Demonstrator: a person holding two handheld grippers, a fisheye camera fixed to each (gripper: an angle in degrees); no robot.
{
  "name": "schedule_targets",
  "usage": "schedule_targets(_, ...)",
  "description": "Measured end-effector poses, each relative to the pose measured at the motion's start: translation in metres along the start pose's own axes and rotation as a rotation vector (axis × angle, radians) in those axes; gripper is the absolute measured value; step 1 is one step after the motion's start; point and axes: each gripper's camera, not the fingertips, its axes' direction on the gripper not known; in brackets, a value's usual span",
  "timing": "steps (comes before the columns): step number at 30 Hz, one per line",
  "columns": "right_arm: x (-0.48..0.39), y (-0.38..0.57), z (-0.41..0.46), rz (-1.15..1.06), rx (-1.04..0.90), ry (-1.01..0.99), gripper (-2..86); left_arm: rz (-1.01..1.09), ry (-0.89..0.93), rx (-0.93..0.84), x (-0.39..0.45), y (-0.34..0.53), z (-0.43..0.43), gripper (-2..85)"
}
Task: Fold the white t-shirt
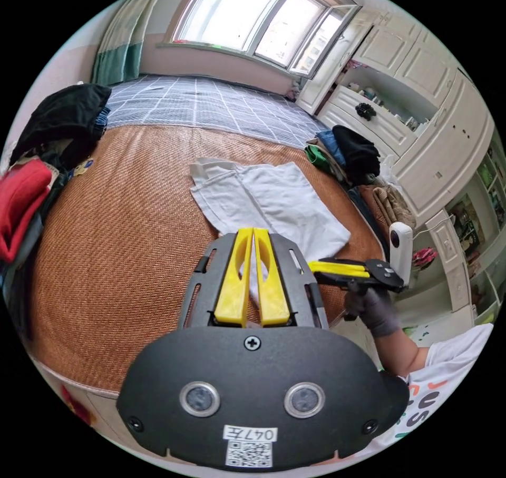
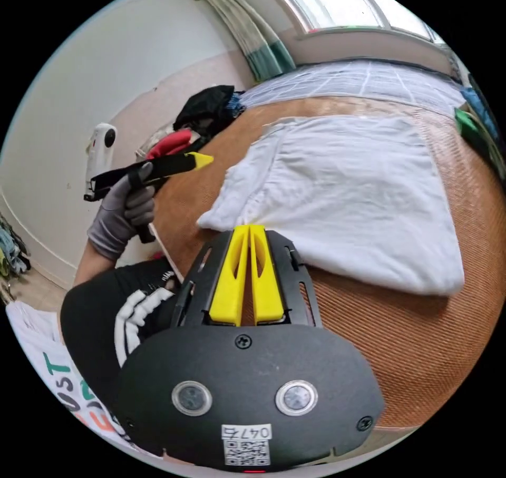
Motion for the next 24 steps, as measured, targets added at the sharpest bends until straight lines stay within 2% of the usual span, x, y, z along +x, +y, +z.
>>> schedule_targets(3,-0.049,-0.021,0.055,-0.144,-0.041,-0.121,-1.1,-0.013,-0.04,0.023,0.007,0.004,0.0,-1.0)
schedule_targets(4,-0.055,-0.026,0.064,-0.172,-0.052,-0.23,-1.0,-0.024,-0.045,0.025,0.008,0.006,0.002,-1.0)
schedule_targets(5,-0.053,-0.028,0.061,-0.18,-0.032,-0.337,-0.8,-0.032,-0.053,0.01,0.008,0.008,0.008,-1.0)
schedule_targets(7,-0.04,-0.018,0.037,-0.151,0.089,-0.362,-0.8,-0.034,-0.079,-0.05,0.01,0.008,0.021,-1.0)
schedule_targets(10,-0.007,0.01,-0.019,-0.08,0.237,-0.191,-0.3,0.042,-0.145,-0.184,0.03,0.009,0.044,-1.0)
schedule_targets(13,0.031,0.048,-0.074,0.038,0.359,-0.02,0.5,0.148,-0.295,-0.322,0.064,0.017,0.067,-1.0)
schedule_targets(17,0.068,0.086,-0.118,0.146,0.361,0.179,0.9,0.26,-0.368,-0.471,0.097,0.021,0.115,-1.0)
schedule_targets(24,0.079,0.098,-0.135,0.16,0.331,0.215,0.9,0.397,-0.401,-0.594,0.106,-0.005,0.188,-1.0)
